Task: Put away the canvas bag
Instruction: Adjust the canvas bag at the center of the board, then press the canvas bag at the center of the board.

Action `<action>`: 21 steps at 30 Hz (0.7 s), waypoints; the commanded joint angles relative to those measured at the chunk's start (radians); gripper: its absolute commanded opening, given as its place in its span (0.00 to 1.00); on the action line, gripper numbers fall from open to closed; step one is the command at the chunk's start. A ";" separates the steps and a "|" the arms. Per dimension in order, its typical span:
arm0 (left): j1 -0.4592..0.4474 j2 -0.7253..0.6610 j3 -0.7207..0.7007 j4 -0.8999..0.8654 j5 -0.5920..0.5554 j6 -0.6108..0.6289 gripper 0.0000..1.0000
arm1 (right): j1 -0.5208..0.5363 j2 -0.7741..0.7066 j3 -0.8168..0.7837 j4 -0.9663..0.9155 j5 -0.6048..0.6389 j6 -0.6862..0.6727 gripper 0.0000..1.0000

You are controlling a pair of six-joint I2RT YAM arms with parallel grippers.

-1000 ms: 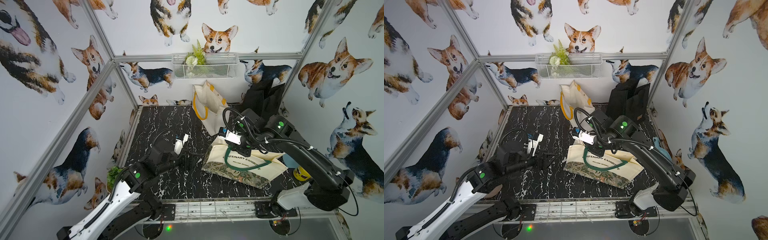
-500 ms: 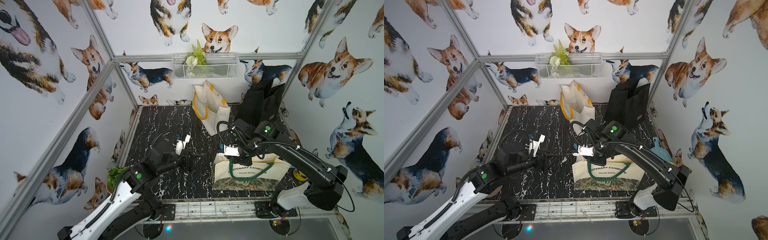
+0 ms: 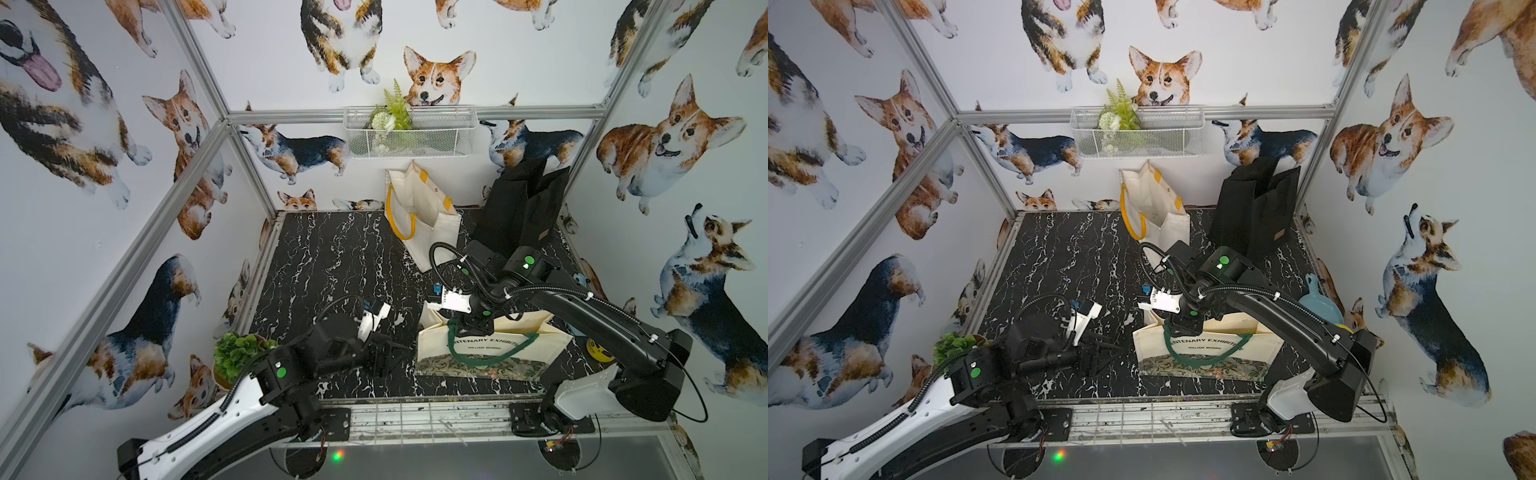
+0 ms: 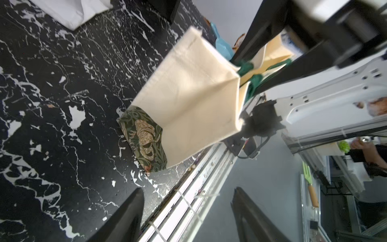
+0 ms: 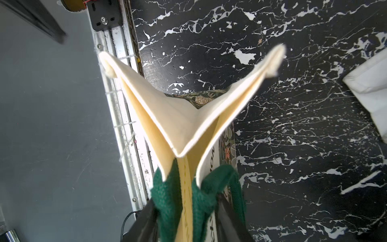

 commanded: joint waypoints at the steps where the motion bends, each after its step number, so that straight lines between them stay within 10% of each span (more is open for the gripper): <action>1: -0.172 0.036 -0.001 0.023 -0.210 -0.049 0.70 | 0.008 -0.043 0.024 0.020 -0.053 0.120 1.00; 6: -0.228 0.084 -0.015 0.064 -0.274 -0.068 0.70 | 0.005 0.026 0.095 -0.043 0.053 0.340 1.00; 21: -0.230 0.095 0.001 0.055 -0.328 -0.056 0.72 | -0.277 -0.053 -0.071 0.323 -0.275 0.725 1.00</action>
